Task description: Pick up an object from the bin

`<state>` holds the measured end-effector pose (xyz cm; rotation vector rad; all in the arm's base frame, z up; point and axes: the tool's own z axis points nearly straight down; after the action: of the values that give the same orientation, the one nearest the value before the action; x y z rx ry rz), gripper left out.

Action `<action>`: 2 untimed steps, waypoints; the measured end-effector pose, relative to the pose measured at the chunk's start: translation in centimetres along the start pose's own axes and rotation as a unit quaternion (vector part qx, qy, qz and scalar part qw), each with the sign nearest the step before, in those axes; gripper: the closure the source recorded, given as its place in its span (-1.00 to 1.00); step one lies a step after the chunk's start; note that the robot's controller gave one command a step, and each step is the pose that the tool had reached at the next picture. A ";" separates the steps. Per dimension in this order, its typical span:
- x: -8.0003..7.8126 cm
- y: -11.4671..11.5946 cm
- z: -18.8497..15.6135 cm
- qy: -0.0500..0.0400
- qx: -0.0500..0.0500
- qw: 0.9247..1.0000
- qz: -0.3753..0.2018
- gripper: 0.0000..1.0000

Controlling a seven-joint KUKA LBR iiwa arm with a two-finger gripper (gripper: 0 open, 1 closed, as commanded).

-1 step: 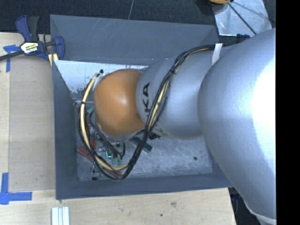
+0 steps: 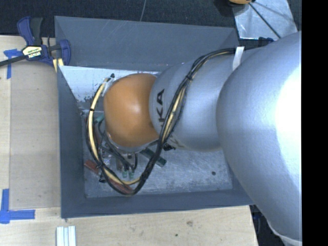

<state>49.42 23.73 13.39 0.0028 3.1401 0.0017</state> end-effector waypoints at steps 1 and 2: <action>0.0 0.0 0.0 0.000 0.000 1.000 0.000 1.00; -0.2 -0.5 -3.0 0.000 0.000 1.000 0.028 1.00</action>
Offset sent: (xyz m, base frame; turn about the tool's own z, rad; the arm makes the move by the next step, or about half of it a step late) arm 0.0015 -0.0063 0.0415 0.0785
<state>49.58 23.22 16.36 0.0905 3.1387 0.0014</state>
